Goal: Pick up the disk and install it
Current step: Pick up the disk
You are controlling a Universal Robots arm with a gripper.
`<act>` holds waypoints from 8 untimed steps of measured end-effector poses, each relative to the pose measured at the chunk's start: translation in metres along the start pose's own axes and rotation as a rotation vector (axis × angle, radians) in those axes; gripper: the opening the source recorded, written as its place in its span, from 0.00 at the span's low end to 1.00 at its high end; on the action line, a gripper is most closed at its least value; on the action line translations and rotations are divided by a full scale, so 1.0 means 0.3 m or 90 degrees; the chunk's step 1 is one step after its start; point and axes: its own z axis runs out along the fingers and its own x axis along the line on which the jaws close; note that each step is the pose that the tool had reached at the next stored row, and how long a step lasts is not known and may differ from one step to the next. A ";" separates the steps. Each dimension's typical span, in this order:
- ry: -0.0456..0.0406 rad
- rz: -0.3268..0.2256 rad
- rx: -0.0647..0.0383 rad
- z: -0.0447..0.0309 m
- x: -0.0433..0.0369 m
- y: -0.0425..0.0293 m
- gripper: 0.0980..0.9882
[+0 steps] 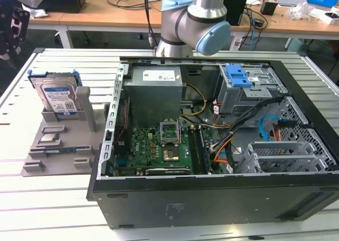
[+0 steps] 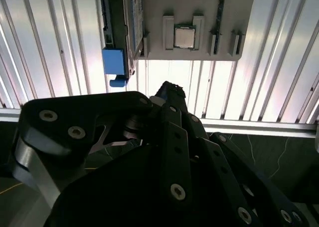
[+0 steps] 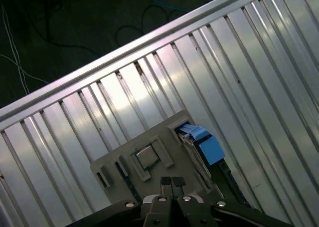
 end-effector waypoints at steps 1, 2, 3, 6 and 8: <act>0.0001 -0.004 0.000 0.000 0.000 0.000 0.01; 0.0003 -0.007 0.000 0.000 0.000 0.000 0.01; 0.0005 -0.011 0.000 0.000 0.000 0.000 0.01; 0.0010 -0.023 -0.001 0.000 0.000 0.000 0.01; 0.0014 -0.032 -0.001 0.000 0.000 0.000 0.01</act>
